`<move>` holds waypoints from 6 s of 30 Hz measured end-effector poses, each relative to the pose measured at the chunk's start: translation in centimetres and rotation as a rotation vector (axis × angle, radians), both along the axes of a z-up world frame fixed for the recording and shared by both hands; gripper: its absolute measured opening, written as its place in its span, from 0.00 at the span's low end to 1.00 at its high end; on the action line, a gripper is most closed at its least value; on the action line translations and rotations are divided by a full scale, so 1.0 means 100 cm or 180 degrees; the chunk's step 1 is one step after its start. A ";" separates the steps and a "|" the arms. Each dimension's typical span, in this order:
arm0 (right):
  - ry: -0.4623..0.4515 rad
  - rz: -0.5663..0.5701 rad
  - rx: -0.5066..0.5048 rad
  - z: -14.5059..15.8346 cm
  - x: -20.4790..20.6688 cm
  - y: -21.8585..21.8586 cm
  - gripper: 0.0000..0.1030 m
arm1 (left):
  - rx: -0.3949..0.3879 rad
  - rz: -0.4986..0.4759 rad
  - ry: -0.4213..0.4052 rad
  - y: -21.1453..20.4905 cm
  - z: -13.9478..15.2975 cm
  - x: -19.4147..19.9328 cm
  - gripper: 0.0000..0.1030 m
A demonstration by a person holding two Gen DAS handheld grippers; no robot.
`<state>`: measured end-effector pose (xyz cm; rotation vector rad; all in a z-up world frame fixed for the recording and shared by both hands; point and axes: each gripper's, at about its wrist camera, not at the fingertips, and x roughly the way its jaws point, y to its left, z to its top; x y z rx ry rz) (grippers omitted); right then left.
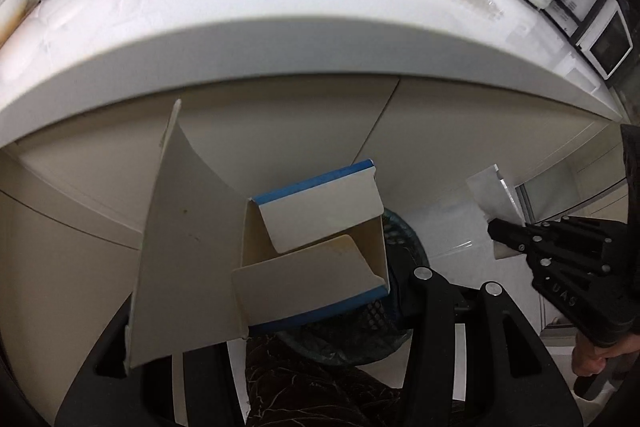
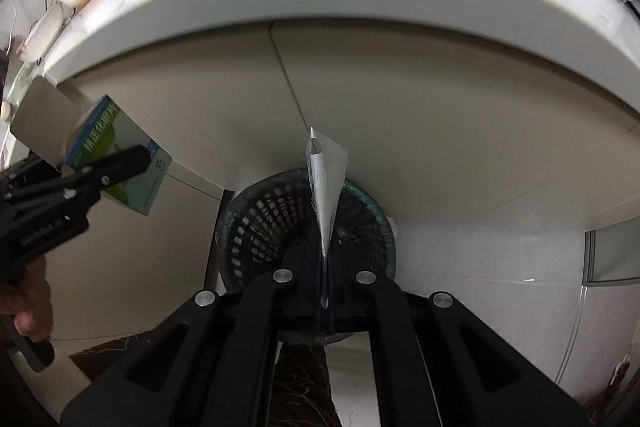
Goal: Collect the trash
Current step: 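Lift the clear bag and green carton and carry them toward the wastebasket, then open the right gripper over the wastebasket while the left gripper releases the green carton, then raise both tools back above the counter, then grasp the yellow snack bag with the right gripper while the left gripper grasps the white pill bottle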
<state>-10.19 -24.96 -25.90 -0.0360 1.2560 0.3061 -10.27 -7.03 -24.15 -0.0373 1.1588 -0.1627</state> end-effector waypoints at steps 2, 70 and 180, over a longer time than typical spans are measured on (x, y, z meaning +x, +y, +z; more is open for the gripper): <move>0.0060 0.0030 0.0001 -0.014 -0.001 0.003 0.01 | 0.0018 0.0003 0.0021 0.002 -0.004 -0.001 0.45; 0.0163 -0.0667 -0.0126 -0.037 -0.006 -0.075 0.91 | 0.0146 -0.0641 0.0434 -0.064 -0.078 0.015 0.45; -0.0152 -0.0682 -0.0360 0.140 0.260 0.090 0.92 | 0.0094 0.0513 -0.0295 0.136 0.116 0.319 0.94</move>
